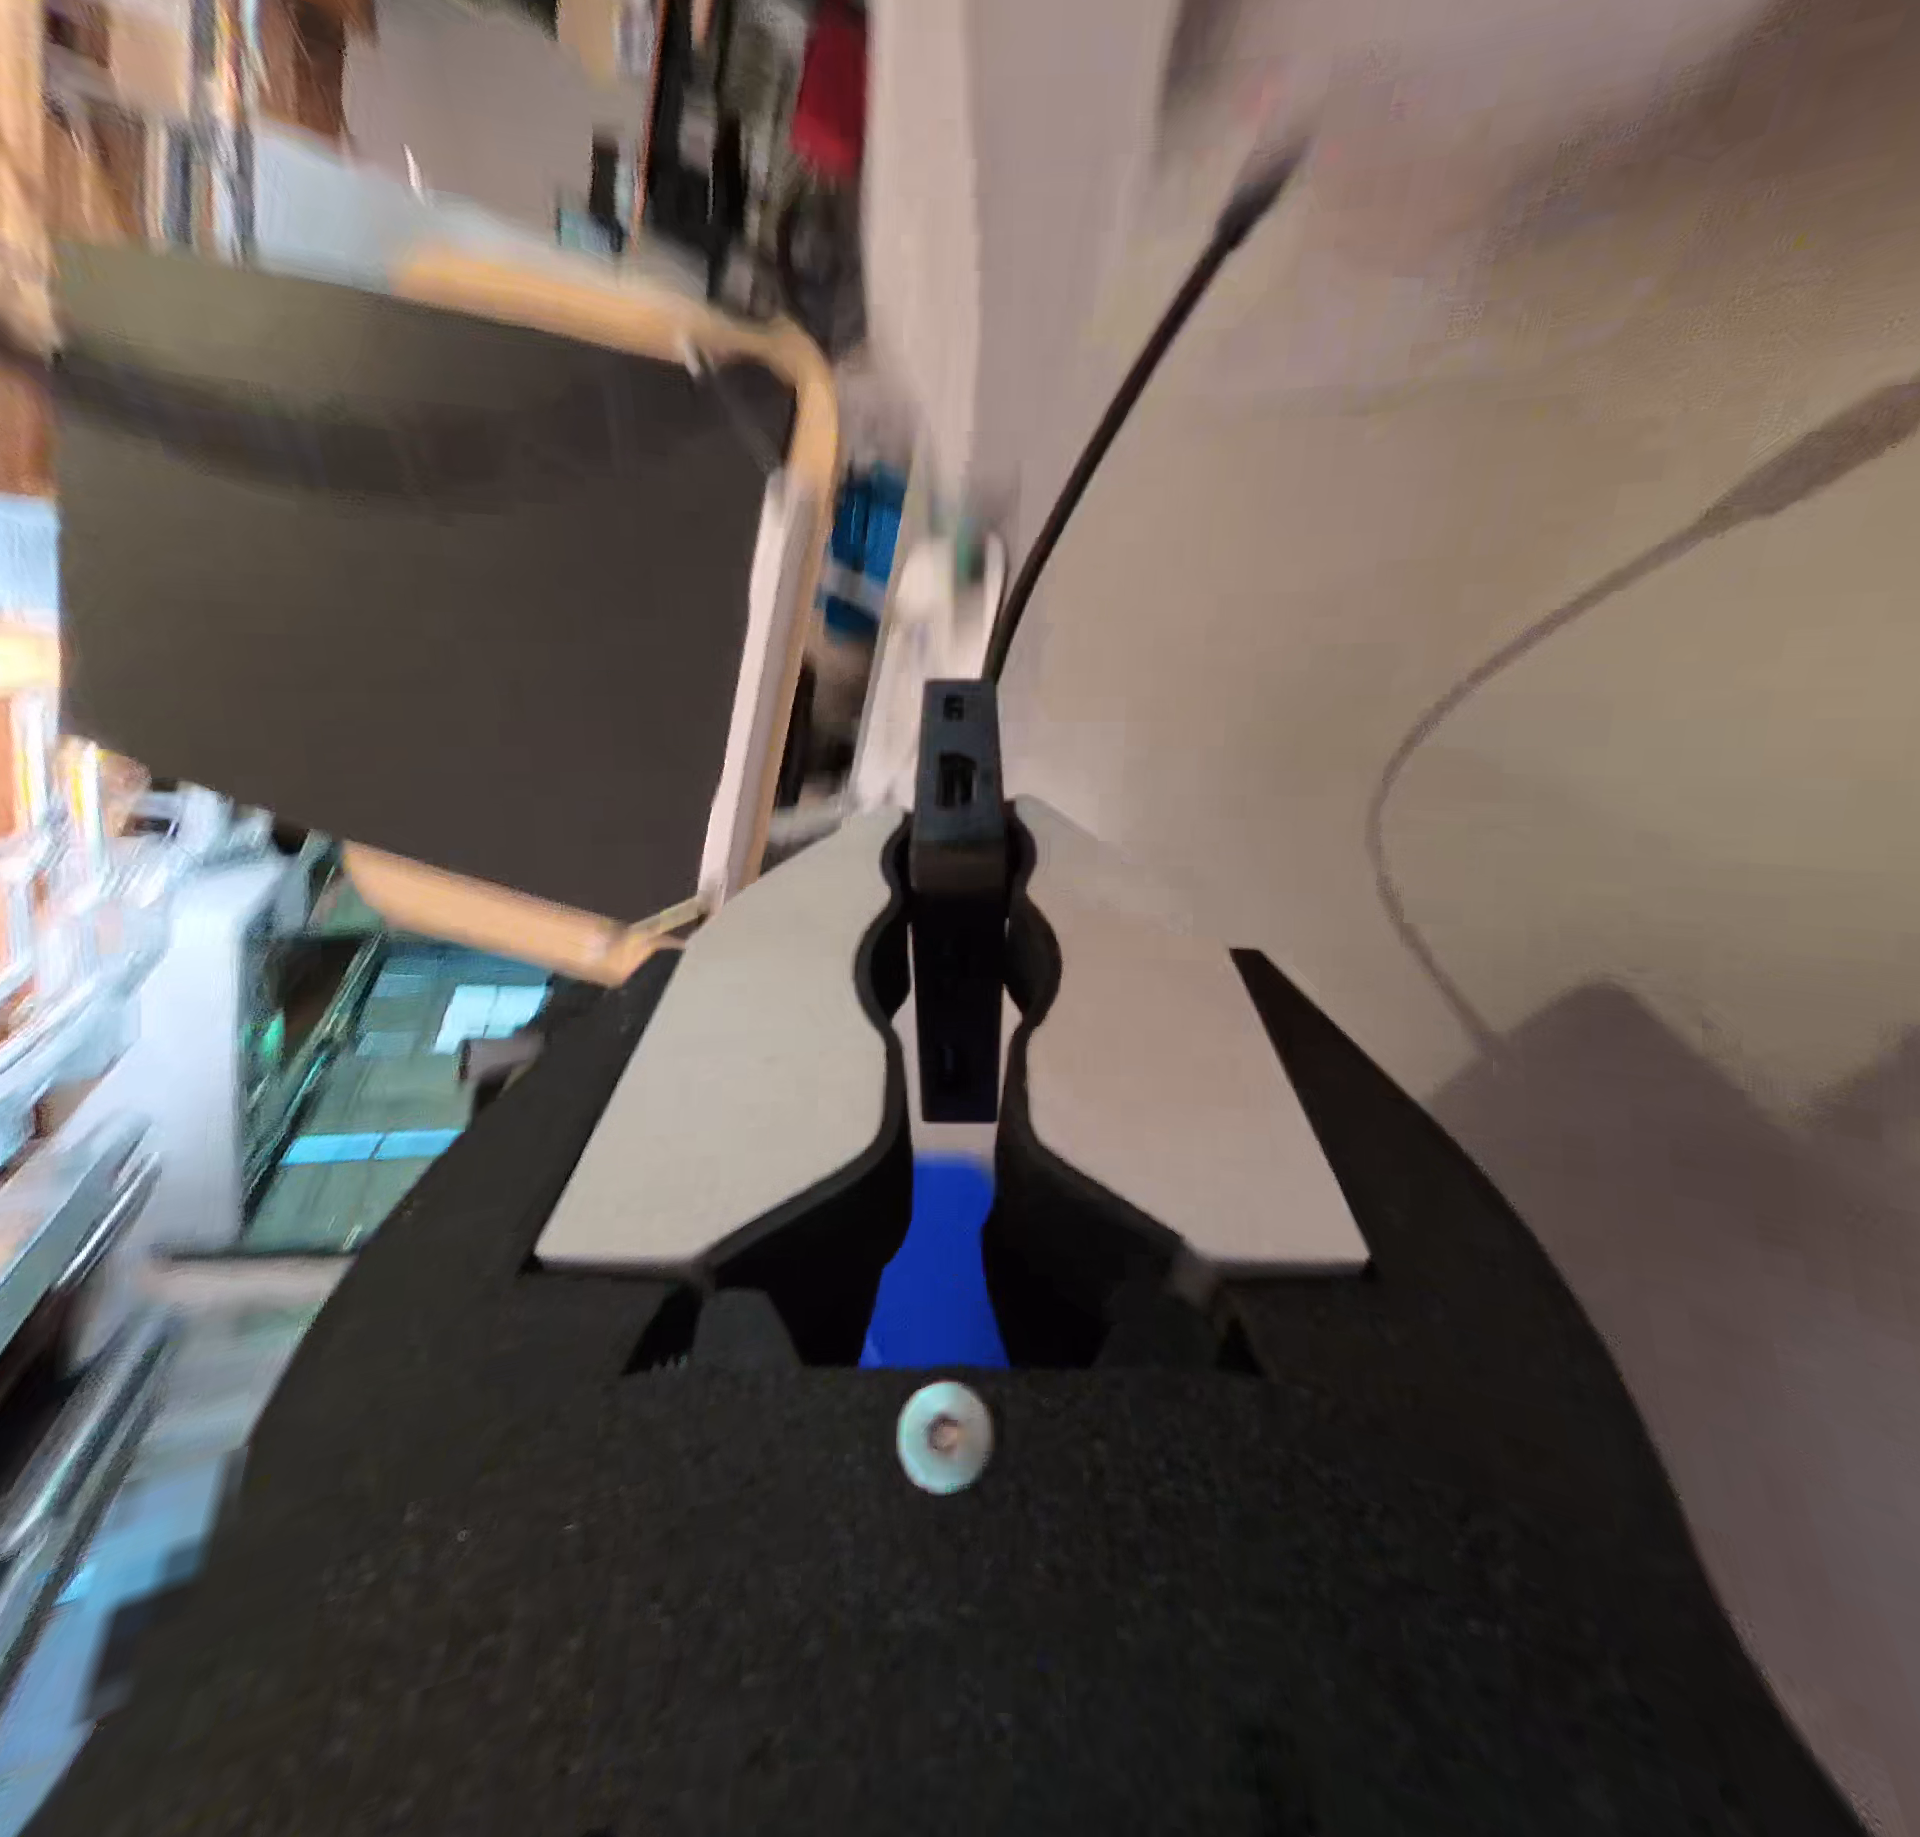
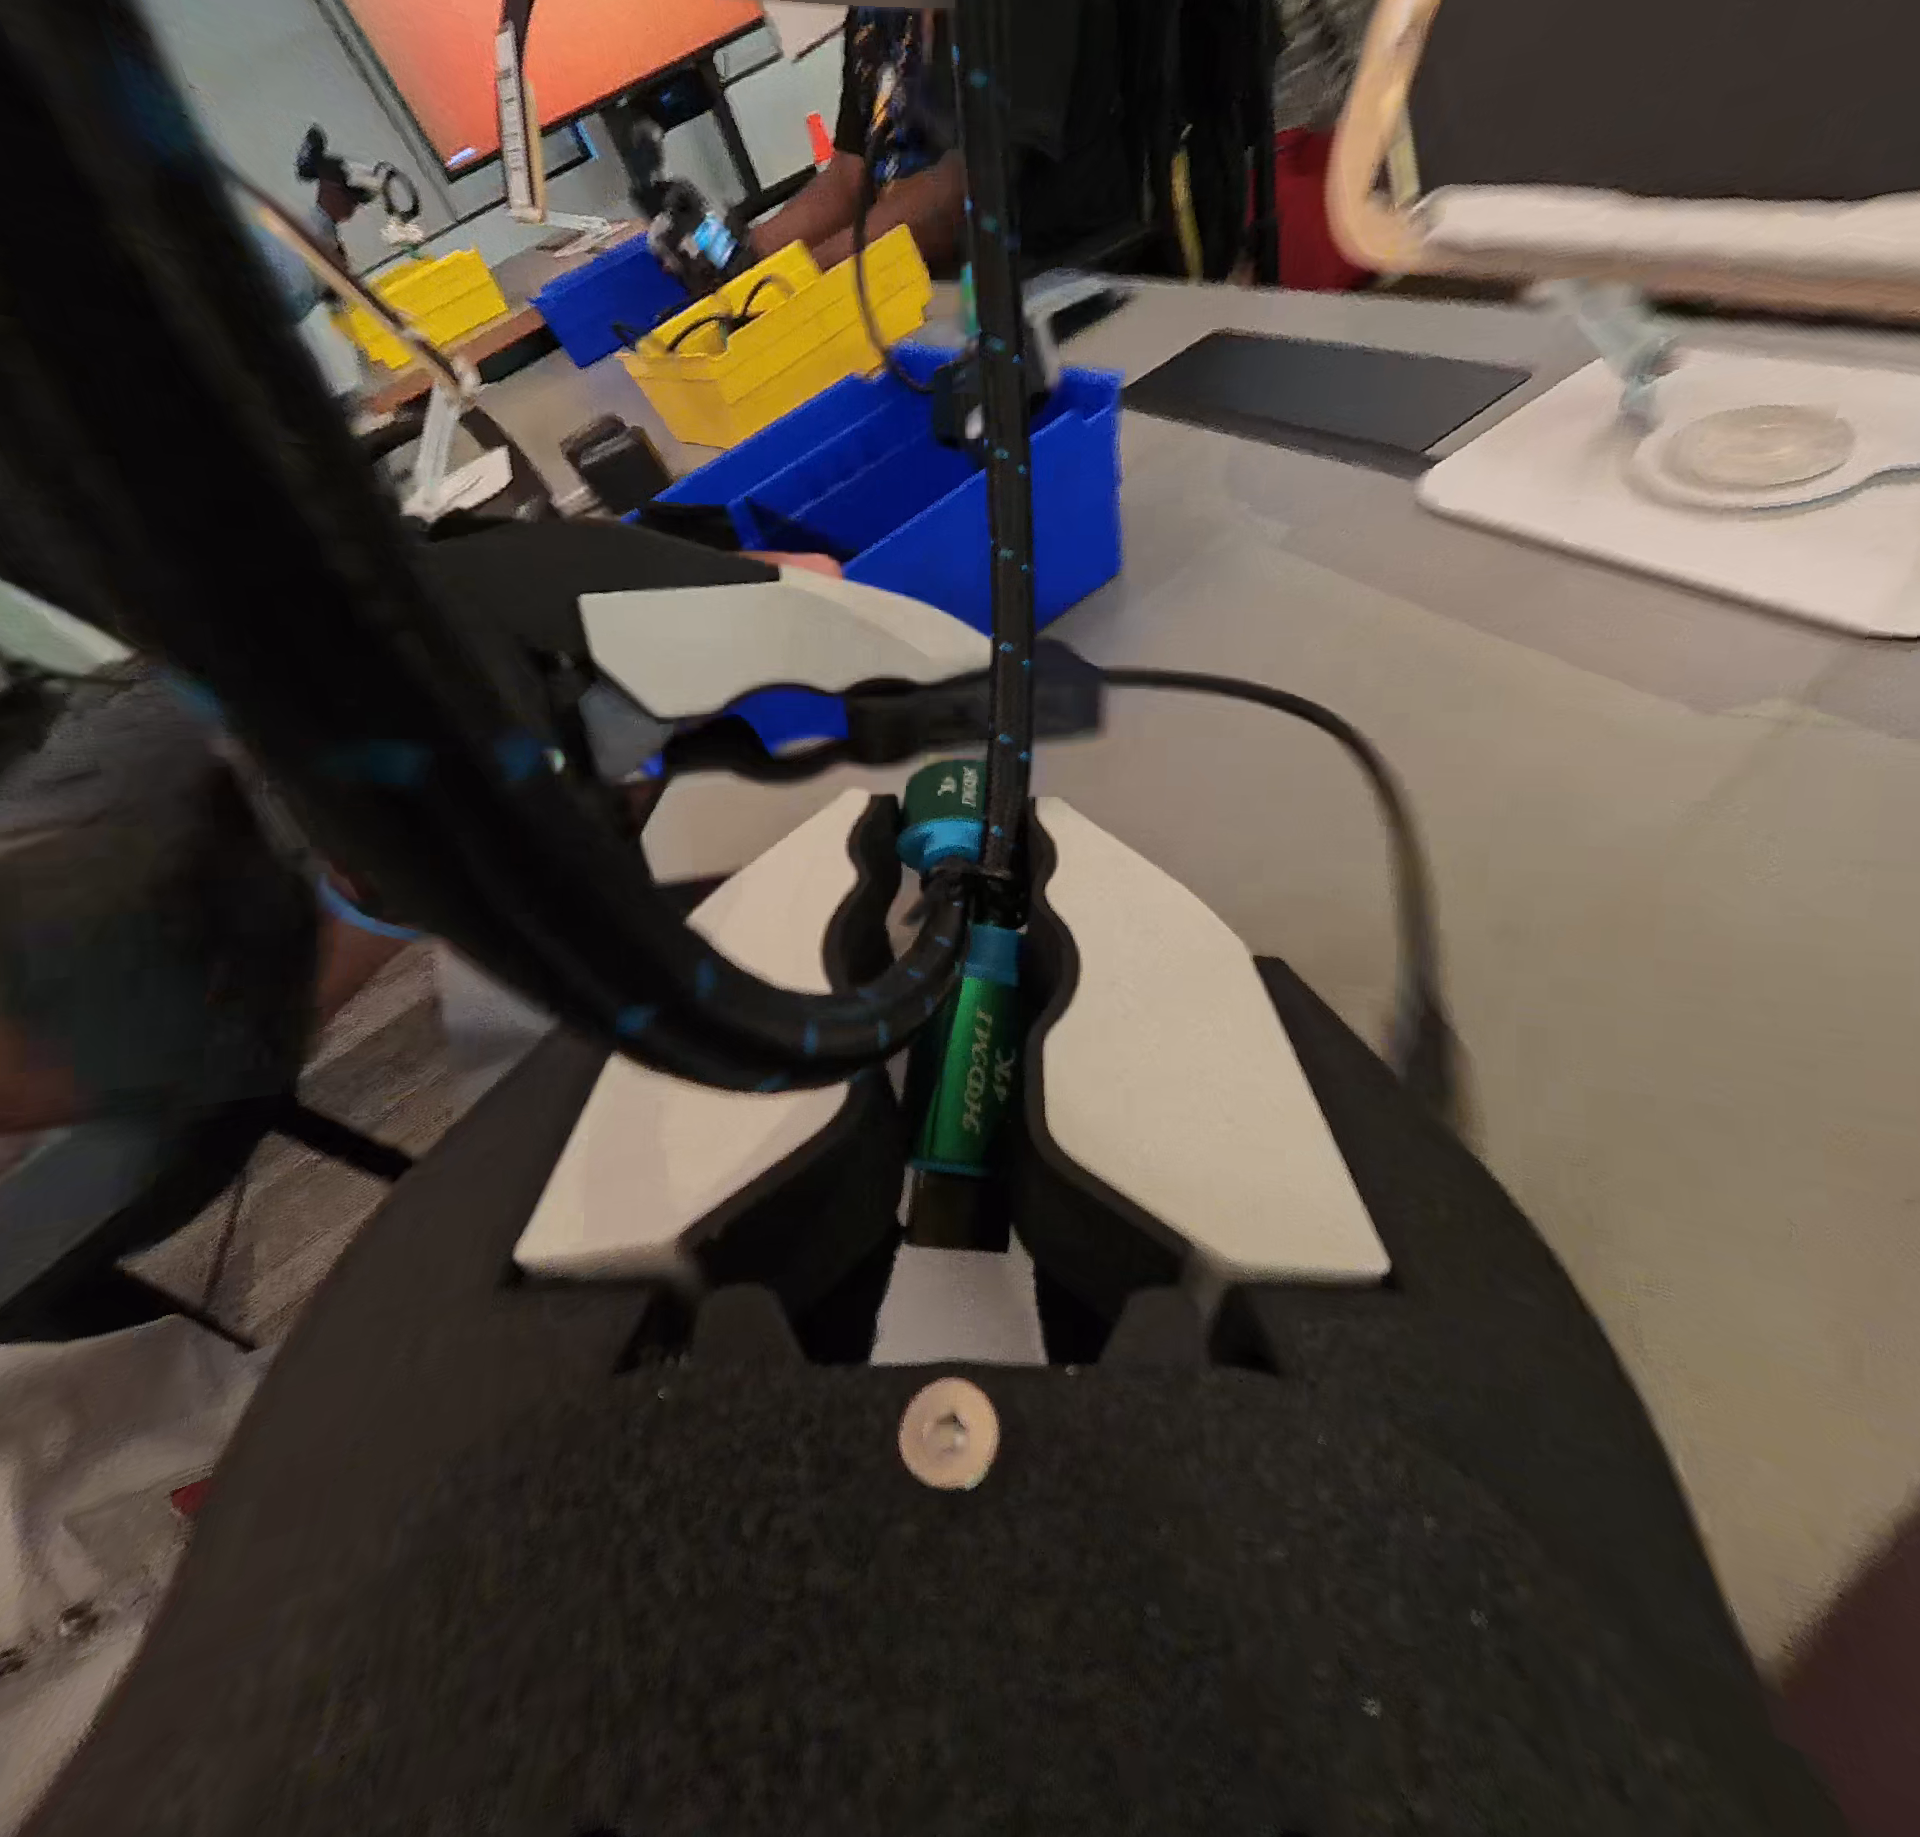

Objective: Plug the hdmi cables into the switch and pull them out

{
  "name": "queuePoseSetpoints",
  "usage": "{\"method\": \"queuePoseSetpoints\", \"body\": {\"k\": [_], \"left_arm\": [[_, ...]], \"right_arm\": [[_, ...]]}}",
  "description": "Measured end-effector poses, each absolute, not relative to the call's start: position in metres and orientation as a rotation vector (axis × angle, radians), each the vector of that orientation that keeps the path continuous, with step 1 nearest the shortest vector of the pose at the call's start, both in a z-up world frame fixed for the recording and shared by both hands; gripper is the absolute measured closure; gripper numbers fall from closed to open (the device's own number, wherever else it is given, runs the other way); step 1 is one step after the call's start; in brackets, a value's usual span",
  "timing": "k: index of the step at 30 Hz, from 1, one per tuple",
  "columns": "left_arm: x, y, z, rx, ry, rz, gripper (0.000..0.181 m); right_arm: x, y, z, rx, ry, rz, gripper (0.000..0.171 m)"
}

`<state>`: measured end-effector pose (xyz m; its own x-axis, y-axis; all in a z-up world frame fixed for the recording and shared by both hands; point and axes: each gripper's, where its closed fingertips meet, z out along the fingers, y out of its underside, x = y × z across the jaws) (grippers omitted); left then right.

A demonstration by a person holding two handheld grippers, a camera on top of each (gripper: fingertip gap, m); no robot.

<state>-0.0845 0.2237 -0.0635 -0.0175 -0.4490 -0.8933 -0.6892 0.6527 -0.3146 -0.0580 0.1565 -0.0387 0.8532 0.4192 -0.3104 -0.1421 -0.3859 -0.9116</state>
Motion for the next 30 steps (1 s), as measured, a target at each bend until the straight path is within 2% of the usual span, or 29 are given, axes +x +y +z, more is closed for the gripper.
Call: {"method": "queuePoseSetpoints", "body": {"k": [3, 7, 12, 14, 18, 21, 25, 28, 29, 30], "left_arm": [[-0.104, 0.234, -0.050, -0.994, 1.608, 0.112, 0.168], [-0.081, 0.197, -0.017, -0.849, 1.581, 0.153, 0.168], [-0.093, 0.218, -0.004, -0.951, 1.504, 0.104, 0.168], [-0.100, 0.221, -0.002, -0.972, 1.488, 0.067, 0.168], [-0.104, 0.224, -0.006, -0.995, 1.502, 0.054, 0.168], [-0.104, 0.225, -0.008, -0.967, 1.513, 0.094, 0.168], [-0.098, 0.222, -0.009, -0.965, 1.521, 0.089, 0.168], [-0.097, 0.221, -0.006, -0.975, 1.518, 0.073, 0.168], [-0.098, 0.222, -0.005, -0.978, 1.515, 0.064, 0.168], [-0.099, 0.222, -0.005, -0.984, 1.515, 0.053, 0.168]], "right_arm": [[-0.019, 0.142, -0.020, -1.853, -0.160, 0.595, 0.150], [-0.059, 0.139, -0.031, -1.920, -0.322, 0.510, 0.149], [-0.034, 0.123, -0.032, -1.915, -0.260, 0.442, 0.150], [-0.001, 0.108, -0.033, -1.948, -0.237, 0.313, 0.149], [0.127, 0.055, -0.029, -2.076, -0.262, -0.280, 0.150], [0.194, 0.014, -0.063, -2.259, -0.550, -0.688, 0.150], [0.237, -0.006, -0.116, -2.429, -0.953, -1.090, 0.149], [0.244, 0.000, -0.138, -2.462, -1.102, -1.160, 0.147], [0.247, 0.001, -0.143, -2.490, -1.098, -1.158, 0.142], [0.249, 0.002, -0.148, -2.526, -1.083, -1.127, 0.129]]}}
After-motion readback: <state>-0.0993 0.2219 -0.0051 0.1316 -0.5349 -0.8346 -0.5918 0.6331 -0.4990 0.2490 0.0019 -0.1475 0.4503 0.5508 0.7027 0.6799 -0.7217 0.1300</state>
